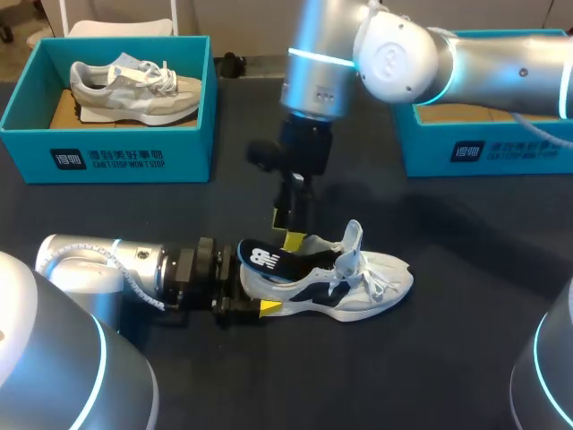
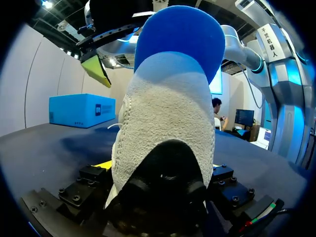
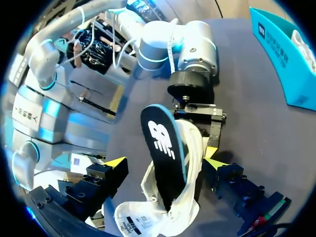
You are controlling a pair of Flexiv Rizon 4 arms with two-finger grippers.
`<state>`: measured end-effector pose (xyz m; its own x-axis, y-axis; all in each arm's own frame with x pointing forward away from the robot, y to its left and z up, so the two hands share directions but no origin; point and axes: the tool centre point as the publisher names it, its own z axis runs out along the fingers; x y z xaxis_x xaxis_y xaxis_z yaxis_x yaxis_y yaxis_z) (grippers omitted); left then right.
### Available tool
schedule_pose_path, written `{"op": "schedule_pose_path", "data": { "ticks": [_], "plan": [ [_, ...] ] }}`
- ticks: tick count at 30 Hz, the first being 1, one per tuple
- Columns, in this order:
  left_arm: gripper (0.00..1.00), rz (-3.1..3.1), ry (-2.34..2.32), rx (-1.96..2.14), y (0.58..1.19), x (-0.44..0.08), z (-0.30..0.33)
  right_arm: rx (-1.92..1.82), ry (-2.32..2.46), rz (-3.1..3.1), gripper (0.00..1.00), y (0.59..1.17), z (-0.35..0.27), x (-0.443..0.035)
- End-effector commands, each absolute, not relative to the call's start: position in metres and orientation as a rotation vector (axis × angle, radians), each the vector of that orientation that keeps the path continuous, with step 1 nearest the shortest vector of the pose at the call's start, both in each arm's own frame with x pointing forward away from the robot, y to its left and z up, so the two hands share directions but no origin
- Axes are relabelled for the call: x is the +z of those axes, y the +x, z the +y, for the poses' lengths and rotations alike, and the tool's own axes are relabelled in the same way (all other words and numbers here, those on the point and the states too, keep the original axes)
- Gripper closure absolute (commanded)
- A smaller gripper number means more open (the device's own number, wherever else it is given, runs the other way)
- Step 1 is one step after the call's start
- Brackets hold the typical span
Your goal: Take the shoe out of the shoebox, open the shoe tongue, remove and reinsert the insole, then place the shoe into the shoebox
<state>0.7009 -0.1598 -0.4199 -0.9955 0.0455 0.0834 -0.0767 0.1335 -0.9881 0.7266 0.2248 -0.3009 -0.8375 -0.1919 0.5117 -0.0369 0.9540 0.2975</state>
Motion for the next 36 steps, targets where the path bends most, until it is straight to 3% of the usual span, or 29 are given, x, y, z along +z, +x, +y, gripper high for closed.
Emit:
{"op": "schedule_pose_path", "data": {
  "ticks": [1, 18, 36],
  "plan": [
    [1.00, -2.295, 0.035, 2.011, 0.700, -0.420, -0.161, -0.346, 0.169, -2.443, 0.00, 0.736, 0.236, -0.312],
    [1.00, -2.295, 0.035, 2.011, 0.700, -0.420, -0.161, -0.342, 0.131, -2.318, 0.00, 0.725, 0.236, -0.321],
    [1.00, -2.295, 0.035, 2.011, 0.700, -0.420, -0.161, -0.399, 0.204, -2.223, 0.10, 0.712, 0.238, -0.321]
  ]
}}
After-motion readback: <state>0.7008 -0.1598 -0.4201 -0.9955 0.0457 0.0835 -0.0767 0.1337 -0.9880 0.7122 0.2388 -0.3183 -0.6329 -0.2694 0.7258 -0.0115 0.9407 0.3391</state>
